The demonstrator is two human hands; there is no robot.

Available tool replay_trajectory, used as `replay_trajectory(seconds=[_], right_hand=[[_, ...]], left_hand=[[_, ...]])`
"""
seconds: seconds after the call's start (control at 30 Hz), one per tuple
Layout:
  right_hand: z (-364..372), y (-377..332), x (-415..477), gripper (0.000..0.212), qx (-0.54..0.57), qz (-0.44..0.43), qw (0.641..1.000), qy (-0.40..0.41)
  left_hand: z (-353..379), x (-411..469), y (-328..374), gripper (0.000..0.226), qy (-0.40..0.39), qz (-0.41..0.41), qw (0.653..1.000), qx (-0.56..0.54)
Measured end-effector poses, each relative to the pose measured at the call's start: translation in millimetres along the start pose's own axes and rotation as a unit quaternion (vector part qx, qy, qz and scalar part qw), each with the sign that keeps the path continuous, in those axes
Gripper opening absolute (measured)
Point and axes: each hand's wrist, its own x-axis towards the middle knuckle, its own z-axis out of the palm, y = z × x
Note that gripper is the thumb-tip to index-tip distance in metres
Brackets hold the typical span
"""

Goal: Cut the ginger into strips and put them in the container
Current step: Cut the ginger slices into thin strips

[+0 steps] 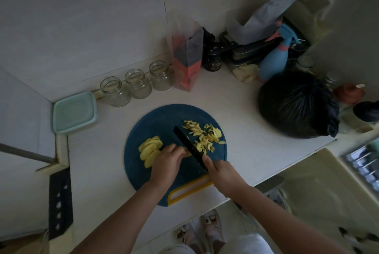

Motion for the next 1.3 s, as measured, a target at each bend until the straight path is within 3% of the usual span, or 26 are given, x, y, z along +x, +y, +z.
replay_trajectory(seconds=[0.47,0.77,1.0,1.3], right_hand=[[-5.4,1.0,-1.7,0.054,0.049,0.020,0.998,-0.035],[3.7,2.7,-4.4,0.056,-0.086,-0.036,0.996,-0.009],[6.1,-4.3,9.4,0.054,-0.066,-0.027,0.997,-0.041],[15.3,0.2,17.7,0.056,-0.027,0.008,1.000,-0.005]], left_hand=[[0.3,0.3,-3.6,0.020,0.003,0.006,1.000,0.001],[1.1,-1.4,-3.0,0.018,0.000,-0.002,1.000,-0.016],[4.8,-2.8,-7.5,0.009,0.002,-0.011,0.998,-0.061],[8.6,-4.7,-11.0,0.023,0.012,-0.022,0.996,-0.088]])
